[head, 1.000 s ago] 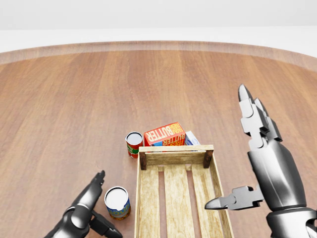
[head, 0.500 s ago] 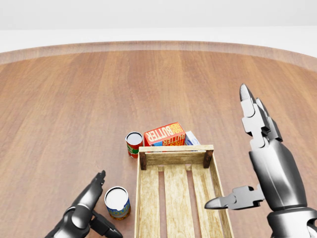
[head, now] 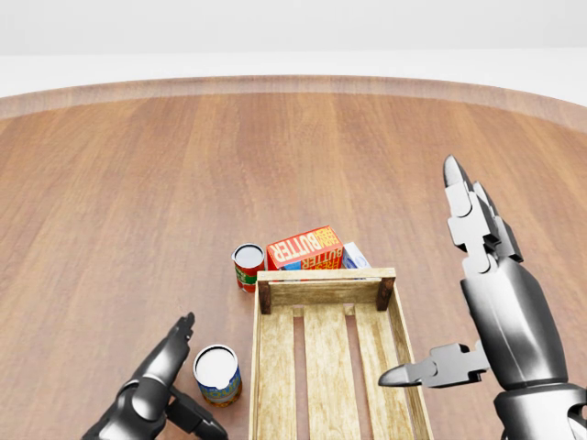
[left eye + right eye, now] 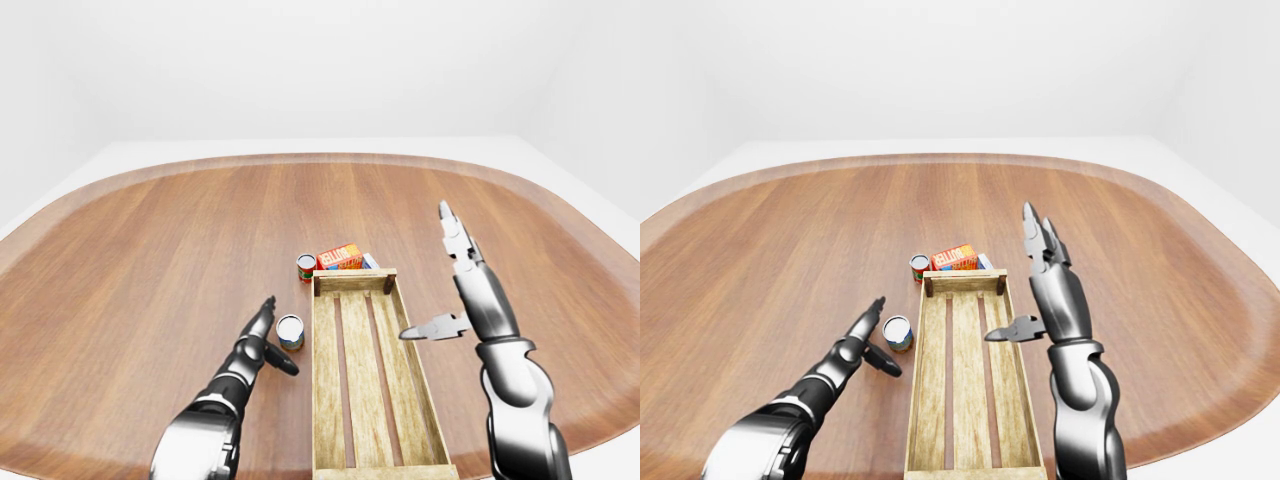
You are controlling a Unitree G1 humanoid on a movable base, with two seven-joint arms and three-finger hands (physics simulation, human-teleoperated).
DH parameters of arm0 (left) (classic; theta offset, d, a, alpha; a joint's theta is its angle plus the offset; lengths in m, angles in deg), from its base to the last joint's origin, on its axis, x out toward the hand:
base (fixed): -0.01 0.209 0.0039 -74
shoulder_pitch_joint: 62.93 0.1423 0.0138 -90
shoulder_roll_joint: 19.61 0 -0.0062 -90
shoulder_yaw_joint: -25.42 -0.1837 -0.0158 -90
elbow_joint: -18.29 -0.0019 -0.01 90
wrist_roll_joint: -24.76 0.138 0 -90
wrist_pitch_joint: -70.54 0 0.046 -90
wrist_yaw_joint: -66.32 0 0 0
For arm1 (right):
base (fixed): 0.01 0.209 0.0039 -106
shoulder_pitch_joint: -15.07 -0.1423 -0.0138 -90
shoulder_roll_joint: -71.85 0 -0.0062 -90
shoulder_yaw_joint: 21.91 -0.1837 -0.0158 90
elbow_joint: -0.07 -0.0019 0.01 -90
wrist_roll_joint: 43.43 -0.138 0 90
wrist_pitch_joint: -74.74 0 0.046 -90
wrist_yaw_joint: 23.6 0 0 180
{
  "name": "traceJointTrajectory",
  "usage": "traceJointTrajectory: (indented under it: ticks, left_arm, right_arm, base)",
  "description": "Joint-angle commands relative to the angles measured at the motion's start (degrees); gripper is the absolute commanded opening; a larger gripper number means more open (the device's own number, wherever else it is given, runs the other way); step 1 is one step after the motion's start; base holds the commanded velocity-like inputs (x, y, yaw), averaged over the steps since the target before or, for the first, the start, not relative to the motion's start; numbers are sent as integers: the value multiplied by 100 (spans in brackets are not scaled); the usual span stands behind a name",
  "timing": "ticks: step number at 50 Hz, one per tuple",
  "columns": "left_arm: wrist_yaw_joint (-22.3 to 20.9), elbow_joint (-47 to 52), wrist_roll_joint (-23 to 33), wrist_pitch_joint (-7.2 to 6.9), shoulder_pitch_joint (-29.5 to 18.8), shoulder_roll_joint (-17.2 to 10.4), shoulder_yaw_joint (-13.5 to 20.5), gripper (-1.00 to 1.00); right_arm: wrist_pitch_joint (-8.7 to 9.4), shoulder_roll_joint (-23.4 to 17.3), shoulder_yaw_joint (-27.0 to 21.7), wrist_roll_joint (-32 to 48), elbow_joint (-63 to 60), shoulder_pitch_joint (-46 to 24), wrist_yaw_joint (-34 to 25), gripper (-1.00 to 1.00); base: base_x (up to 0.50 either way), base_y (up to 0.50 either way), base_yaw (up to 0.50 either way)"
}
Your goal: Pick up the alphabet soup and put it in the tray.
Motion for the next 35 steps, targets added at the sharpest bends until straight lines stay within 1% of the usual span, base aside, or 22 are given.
traceJointTrajectory:
  ticks: [1, 9, 35]
  left_arm:
    - [45, 1, 32, 0, 2, -7, -9, 100]
    - [100, 2, 18, 0, -19, -15, 8, 100]
    - [71, -3, 54, 0, -27, -3, -11, 100]
  right_arm:
    - [0, 0, 3, 10, -4, 5, -2, 100]
    - [0, 6, 13, 13, -21, 14, -12, 100]
    - [0, 8, 42, 41, 33, 21, 16, 100]
  base:
    - [0, 0, 0]
    - [0, 0, 0]
    - [0, 0, 0]
